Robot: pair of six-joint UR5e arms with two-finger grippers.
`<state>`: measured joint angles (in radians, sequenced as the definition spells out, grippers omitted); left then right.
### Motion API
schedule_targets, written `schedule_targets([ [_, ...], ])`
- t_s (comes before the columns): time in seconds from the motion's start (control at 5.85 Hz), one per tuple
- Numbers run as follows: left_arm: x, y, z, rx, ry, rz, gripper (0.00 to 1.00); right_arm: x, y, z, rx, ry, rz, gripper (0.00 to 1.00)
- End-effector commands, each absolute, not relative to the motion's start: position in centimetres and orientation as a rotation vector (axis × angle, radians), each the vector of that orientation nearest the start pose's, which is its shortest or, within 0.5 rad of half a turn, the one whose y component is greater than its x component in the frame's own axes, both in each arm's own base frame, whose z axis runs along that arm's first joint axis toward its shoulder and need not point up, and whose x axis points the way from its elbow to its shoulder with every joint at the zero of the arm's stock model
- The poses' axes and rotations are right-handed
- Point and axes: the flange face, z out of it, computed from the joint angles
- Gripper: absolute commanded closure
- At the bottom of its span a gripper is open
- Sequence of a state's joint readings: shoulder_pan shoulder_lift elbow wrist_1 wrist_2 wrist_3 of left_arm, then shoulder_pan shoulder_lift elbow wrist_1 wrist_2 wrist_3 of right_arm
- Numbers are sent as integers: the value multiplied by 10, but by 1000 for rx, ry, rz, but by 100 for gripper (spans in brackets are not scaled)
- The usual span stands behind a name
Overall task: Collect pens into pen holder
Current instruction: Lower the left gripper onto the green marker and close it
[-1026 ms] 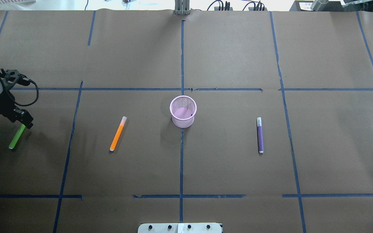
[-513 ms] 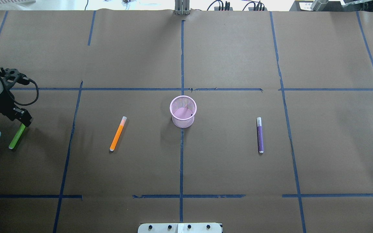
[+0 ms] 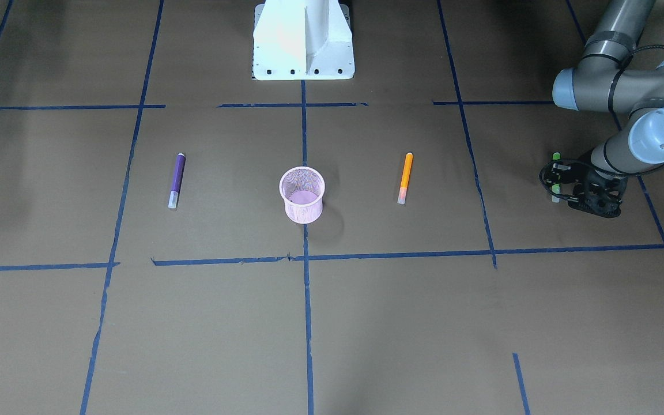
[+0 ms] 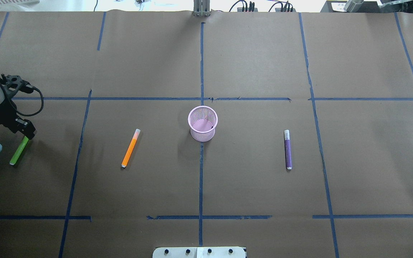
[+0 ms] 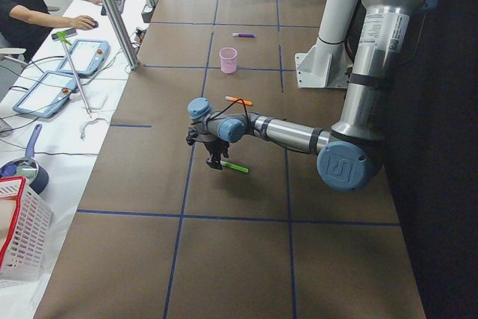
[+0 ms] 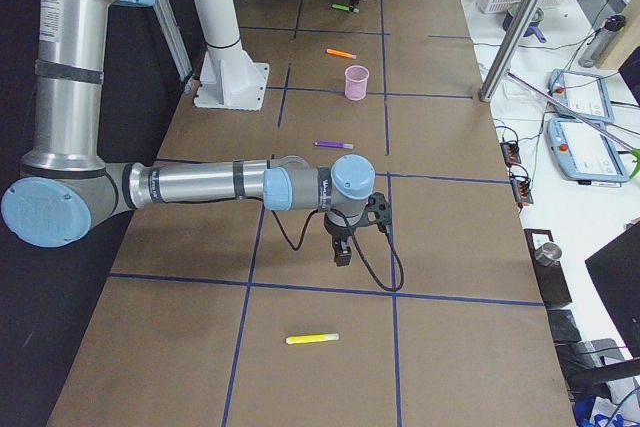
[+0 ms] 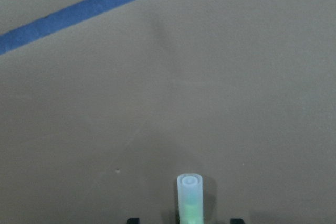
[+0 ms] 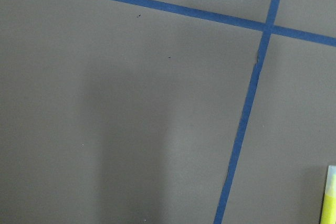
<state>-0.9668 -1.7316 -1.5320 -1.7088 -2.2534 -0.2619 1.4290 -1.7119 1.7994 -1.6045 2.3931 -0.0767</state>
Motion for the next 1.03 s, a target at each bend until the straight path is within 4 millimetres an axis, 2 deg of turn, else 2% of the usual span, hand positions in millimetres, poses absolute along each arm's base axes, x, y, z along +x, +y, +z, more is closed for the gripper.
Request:
schedule_targets([
  [0.0,269,-513,584,-60,725,416,38,-3,-438,611,23,-825,-230,0],
  [0.34,268,-513,585,-61,724,420,66,-3,-438,612,21,-825,-231,0],
  [0.51,268,-513,585,-61,724,420,69,-3,-438,612,20,-825,-230,0],
  [0.68,275,-509,586,-68,724,432,68,-3,-438,612,21,-825,-231,0],
  [0.86,279,-506,587,-72,723,439,61,-4,-438,612,20,-825,-231,0],
])
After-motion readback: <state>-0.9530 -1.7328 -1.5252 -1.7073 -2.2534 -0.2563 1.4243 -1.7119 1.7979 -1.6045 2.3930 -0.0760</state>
